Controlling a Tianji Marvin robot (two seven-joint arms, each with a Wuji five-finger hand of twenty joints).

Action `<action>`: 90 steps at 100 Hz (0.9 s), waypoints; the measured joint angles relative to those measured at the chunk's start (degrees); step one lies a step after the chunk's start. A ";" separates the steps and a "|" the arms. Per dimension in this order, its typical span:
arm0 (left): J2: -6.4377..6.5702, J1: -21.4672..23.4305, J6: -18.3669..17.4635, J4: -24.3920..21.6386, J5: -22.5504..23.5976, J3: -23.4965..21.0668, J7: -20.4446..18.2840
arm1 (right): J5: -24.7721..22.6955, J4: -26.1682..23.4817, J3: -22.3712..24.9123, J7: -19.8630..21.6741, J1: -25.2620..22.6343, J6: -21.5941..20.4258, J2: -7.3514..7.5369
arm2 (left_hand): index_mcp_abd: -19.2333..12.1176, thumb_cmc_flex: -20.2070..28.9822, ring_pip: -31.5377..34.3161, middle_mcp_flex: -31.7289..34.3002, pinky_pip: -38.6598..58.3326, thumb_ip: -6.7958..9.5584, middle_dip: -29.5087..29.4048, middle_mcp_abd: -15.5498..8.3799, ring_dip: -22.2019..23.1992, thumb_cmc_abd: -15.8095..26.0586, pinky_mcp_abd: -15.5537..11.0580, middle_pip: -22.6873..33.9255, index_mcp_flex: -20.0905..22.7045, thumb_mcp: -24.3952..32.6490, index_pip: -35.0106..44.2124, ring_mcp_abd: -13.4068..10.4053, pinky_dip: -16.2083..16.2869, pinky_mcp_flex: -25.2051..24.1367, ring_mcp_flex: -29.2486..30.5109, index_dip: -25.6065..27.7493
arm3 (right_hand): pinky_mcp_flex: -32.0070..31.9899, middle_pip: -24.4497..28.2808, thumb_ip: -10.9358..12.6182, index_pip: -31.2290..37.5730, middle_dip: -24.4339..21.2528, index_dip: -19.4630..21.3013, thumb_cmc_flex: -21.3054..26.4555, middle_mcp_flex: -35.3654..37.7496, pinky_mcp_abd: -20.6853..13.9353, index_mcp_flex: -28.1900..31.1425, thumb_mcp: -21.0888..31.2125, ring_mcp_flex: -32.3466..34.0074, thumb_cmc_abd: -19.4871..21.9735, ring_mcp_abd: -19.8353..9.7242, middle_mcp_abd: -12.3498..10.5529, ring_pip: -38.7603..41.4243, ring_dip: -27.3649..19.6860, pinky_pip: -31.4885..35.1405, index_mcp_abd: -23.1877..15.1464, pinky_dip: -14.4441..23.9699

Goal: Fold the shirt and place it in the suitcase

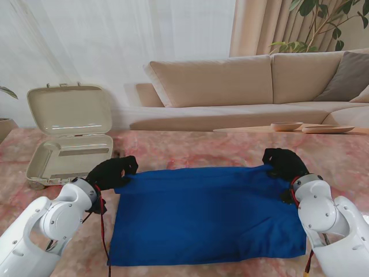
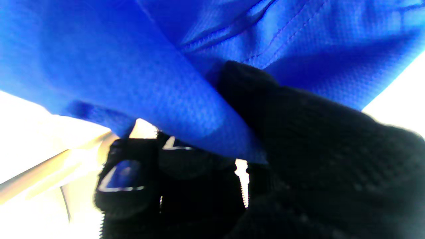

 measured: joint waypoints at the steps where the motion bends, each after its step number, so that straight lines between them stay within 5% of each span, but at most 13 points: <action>1: 0.00 0.18 -0.02 -0.14 0.05 -0.08 -0.01 | -0.03 -0.09 0.06 0.02 -0.15 -0.03 0.00 | 0.00 0.00 0.00 0.00 0.00 0.00 0.00 0.00 0.00 0.00 0.00 0.00 0.00 0.00 0.00 0.00 0.00 0.00 0.00 0.00 | 0.00 -0.02 0.00 0.00 0.00 0.00 0.00 0.06 0.02 0.00 0.00 0.01 -0.01 0.02 0.00 0.00 0.00 0.00 0.00 0.00; 90: 0.12 15.67 1.51 -11.25 3.17 -5.62 -1.47 | -2.47 -8.08 6.65 -2.31 -14.50 -4.00 -0.59 | 0.00 0.10 0.00 0.00 0.00 0.00 0.45 0.00 0.36 0.08 0.02 0.00 0.00 -1.29 0.00 0.00 0.50 -0.75 0.00 0.59 | 0.11 -0.70 0.00 -0.11 0.00 0.66 0.00 1.56 0.60 0.14 -0.26 1.64 -0.82 0.24 0.00 0.01 0.01 0.00 0.00 0.00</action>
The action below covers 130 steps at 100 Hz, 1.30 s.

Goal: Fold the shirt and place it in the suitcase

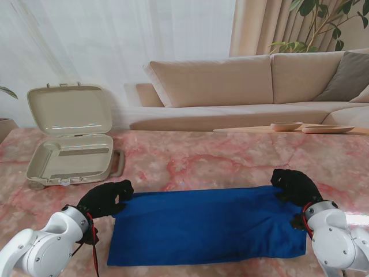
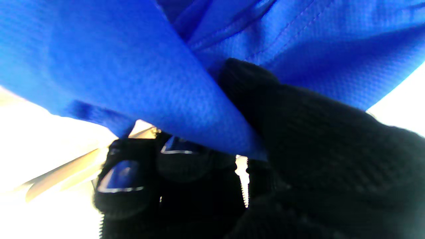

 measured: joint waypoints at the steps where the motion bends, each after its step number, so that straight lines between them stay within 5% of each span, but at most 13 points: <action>1: 0.01 0.12 -0.01 -0.04 0.00 -0.04 -0.05 | -0.04 -0.04 0.04 0.03 -0.13 -0.01 0.00 | 0.00 0.00 0.00 0.00 0.00 0.00 0.00 0.00 0.00 0.00 0.00 0.00 0.00 0.00 0.00 0.00 0.00 -0.02 0.00 0.00 | 0.00 0.00 0.00 -0.01 0.00 0.00 0.00 0.00 0.00 0.00 0.00 0.00 0.00 0.00 0.00 0.00 0.00 0.00 0.00 0.00; 68: 1.63 2.10 0.69 0.51 -2.77 0.43 -10.10 | 0.66 1.14 0.44 4.56 -3.53 0.61 0.64 | -1.23 0.96 -0.96 0.00 -0.10 -0.01 0.22 -0.32 0.06 0.02 0.02 -0.68 0.00 -2.38 -1.39 0.00 0.01 -2.19 -0.23 0.93 | -1.72 -2.31 0.00 -2.71 -0.09 0.01 0.00 2.98 3.08 4.53 -0.04 0.12 -5.17 2.70 -0.06 -2.67 0.01 0.00 -1.47 -0.03; 97: 2.00 3.21 1.89 1.12 -3.44 0.70 -11.84 | 1.02 1.86 0.66 8.82 -4.41 1.51 1.33 | -1.28 1.61 -4.70 -0.02 -2.31 -0.01 0.64 -0.69 -0.49 0.12 0.04 -1.39 0.00 -5.39 -2.95 0.00 -0.06 -4.28 -0.88 0.97 | -5.90 -4.76 0.00 -3.36 -0.76 -0.22 -0.02 3.01 4.32 5.63 -0.83 0.03 -5.64 3.86 -0.91 -10.06 -2.25 -4.92 -2.18 -3.43; 116: 2.23 3.25 2.88 2.29 -6.36 0.83 -12.54 | 0.87 2.14 0.75 13.01 -4.43 1.86 1.99 | -0.29 1.64 -13.58 -0.05 -11.72 -0.01 0.35 -0.14 -6.41 1.34 1.06 -7.42 0.00 -13.12 -8.09 0.23 -6.89 -8.27 -4.71 -7.14 | -10.00 -8.46 0.00 -6.11 -1.82 -6.31 -0.13 2.57 5.69 4.60 -4.23 -1.90 -3.68 4.98 -1.05 -17.81 -5.02 -10.61 -2.19 -4.27; 130: 2.25 3.56 3.26 2.60 -7.48 -0.04 -14.31 | 0.78 1.70 1.74 15.68 -4.98 2.06 2.34 | -0.04 1.64 -16.43 -1.48 -14.69 0.06 -0.41 0.54 -8.21 2.50 1.58 -10.65 0.02 -16.61 -10.32 0.80 -8.81 -10.10 -6.00 -10.38 | -13.87 -12.19 0.00 -8.65 -3.85 -11.24 -2.51 0.63 6.41 2.65 -6.45 -4.97 -2.65 5.35 -0.81 -23.84 -7.15 -15.25 -0.78 -4.93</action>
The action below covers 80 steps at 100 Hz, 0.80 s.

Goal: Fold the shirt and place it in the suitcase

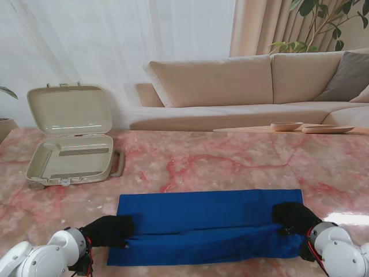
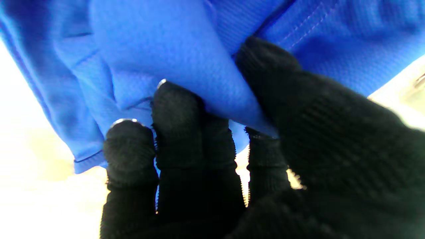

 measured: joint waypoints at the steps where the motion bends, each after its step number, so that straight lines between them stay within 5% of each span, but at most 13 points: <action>1: 0.00 0.07 0.00 -0.01 0.00 -0.13 -0.17 | -0.04 -0.06 0.08 0.20 -0.06 0.01 0.03 | 0.00 0.00 0.00 0.00 -0.02 0.06 -0.15 0.03 -0.08 0.00 0.02 -0.07 0.01 -0.33 -0.49 0.01 -0.19 -0.01 0.00 -0.25 | -0.06 -0.08 0.00 -0.34 -0.09 -0.30 -0.28 -0.07 0.01 0.02 0.00 -0.04 0.00 0.03 0.01 -0.43 -0.07 -0.60 0.01 0.00; 9: 0.04 0.77 0.00 -0.26 -0.07 -1.11 -1.00 | -0.36 -0.63 0.71 1.81 -0.52 0.14 0.29 | 0.15 0.00 -0.60 -1.06 -0.95 0.08 -1.08 1.06 -1.01 1.13 0.46 -0.79 1.21 -3.35 -2.60 0.11 -1.21 -0.98 -0.55 -2.41 | 11.92 -1.94 0.00 -2.39 -1.44 -1.94 -0.57 -1.28 -2.25 -0.11 -0.89 -0.84 0.01 -0.02 0.19 -3.42 -1.41 -1.40 0.83 -1.38; 19: 0.12 2.01 -0.08 -1.06 -0.85 -2.63 -1.86 | -0.55 -1.20 1.29 3.13 -1.01 0.41 0.58 | 0.76 0.00 -2.94 -3.13 -2.86 0.11 -4.59 1.42 -2.24 2.38 0.60 -0.72 2.13 -6.25 -6.27 0.40 -2.60 -2.15 -1.96 -5.29 | 16.55 -3.23 0.00 -5.32 -3.32 -2.18 -0.57 -2.70 -2.92 -0.30 -1.50 -2.90 0.01 0.05 0.69 -6.36 -2.31 -7.23 1.90 1.49; 47: 0.06 5.66 0.12 -4.11 -1.71 -6.40 -1.50 | -1.11 -3.25 3.64 6.69 -2.62 0.54 1.08 | 1.69 0.00 -4.32 -4.54 -4.59 0.14 -8.79 1.97 -3.56 3.55 1.18 -0.66 3.58 -8.91 -10.27 0.81 -3.78 -3.65 -4.19 -8.57 | 16.64 -6.87 0.00 -15.35 -9.44 -3.09 -4.75 -5.13 -3.65 0.08 -2.55 -6.97 0.12 1.31 1.02 -11.46 -4.49 -12.74 4.21 5.53; 64: -0.05 6.02 0.08 -4.85 0.02 -7.40 -0.83 | -1.76 -5.44 5.81 7.40 -4.41 -0.24 1.09 | 1.71 0.00 -4.33 -4.55 -4.61 0.14 -9.14 2.04 -3.86 4.58 1.22 -0.66 3.58 -8.91 -10.29 0.86 -4.27 -4.14 -4.19 -8.59 | 14.94 -10.03 0.02 -25.65 -11.96 2.86 -10.70 -7.98 -4.96 0.63 -2.63 -10.68 0.82 1.55 1.39 -15.77 -6.51 -15.24 5.75 6.22; 80: -0.07 5.32 0.14 -4.59 -0.45 -7.27 -0.26 | -2.75 -7.07 7.27 5.85 -5.89 -1.29 1.02 | 1.71 0.00 -4.33 -4.55 -5.06 0.14 -9.53 2.04 -3.93 4.60 1.23 -0.66 3.58 -9.57 -10.29 1.00 -4.33 -4.22 -4.19 -8.60 | 13.46 -12.33 0.03 -29.47 -13.43 3.11 -12.76 -9.58 -6.34 0.63 -3.39 -13.56 1.94 1.58 1.56 -19.29 -7.57 -17.30 6.45 6.26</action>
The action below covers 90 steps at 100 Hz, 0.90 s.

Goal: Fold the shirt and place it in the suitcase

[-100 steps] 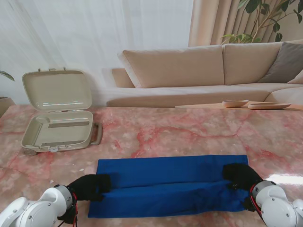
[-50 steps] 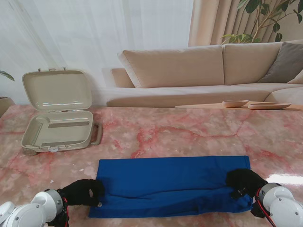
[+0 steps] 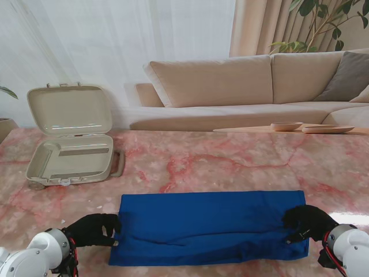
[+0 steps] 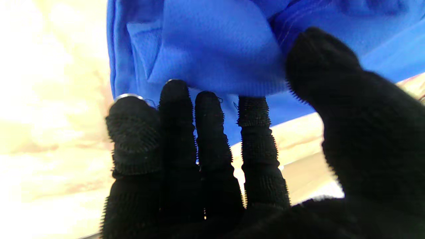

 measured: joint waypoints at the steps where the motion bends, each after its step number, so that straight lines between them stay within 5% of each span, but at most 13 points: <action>1: 0.00 -0.09 0.01 0.06 -0.06 0.05 0.05 | -0.04 -0.04 0.02 -0.35 -0.05 -0.02 -0.02 | 0.00 0.00 0.00 0.00 -0.02 0.00 0.00 0.00 0.00 0.00 0.00 0.00 0.00 0.00 0.00 0.02 0.00 0.00 0.00 0.00 | -0.15 -0.25 0.00 -0.02 -0.05 0.00 0.00 -0.41 -0.02 0.00 -0.06 0.00 0.06 0.00 0.01 -0.17 0.00 -0.02 0.04 0.00; 14: -0.01 -2.04 0.07 1.34 -0.88 1.08 0.70 | -0.07 -0.28 0.20 -4.95 -0.22 -0.16 -0.59 | 0.00 0.81 -0.53 0.00 -0.21 1.56 -2.02 0.04 -0.88 1.73 0.02 0.12 0.00 -4.07 -0.02 0.23 -0.66 -0.06 -0.17 -0.66 | -1.29 -1.62 0.00 -1.91 -0.89 0.00 -2.28 -0.98 -0.87 -0.02 -2.37 -1.96 3.94 0.02 0.05 -3.39 -1.63 -1.53 0.84 0.02; 40: -0.23 -5.47 0.87 3.29 -2.75 3.10 3.62 | 4.27 0.65 -2.41 -10.49 2.11 0.08 -1.52 | 0.09 0.75 -2.83 -1.04 -1.06 1.56 -5.50 1.48 -3.11 2.37 0.31 0.06 0.01 -5.47 -0.72 0.84 -1.39 -0.71 -0.55 -1.45 | -1.87 -2.17 0.01 -2.83 -1.37 0.68 -5.19 -0.98 -1.34 -0.02 -8.93 -2.94 11.55 0.12 0.72 -4.23 -1.82 -2.24 1.65 0.73; 90: -0.21 -13.14 2.06 9.74 -7.30 10.44 3.36 | 2.75 3.85 -6.19 -5.24 4.87 3.65 -0.67 | 1.06 0.77 -3.72 -2.45 -1.85 1.63 -11.41 2.01 -5.19 4.65 0.75 0.10 1.28 -6.97 -3.54 1.91 -3.22 -2.02 -1.97 -2.07 | -0.25 -2.19 1.30 -3.54 -2.23 0.79 -5.10 -0.88 -1.19 -0.02 -9.24 -2.29 11.91 1.85 2.28 -2.83 -1.82 -2.21 2.64 0.78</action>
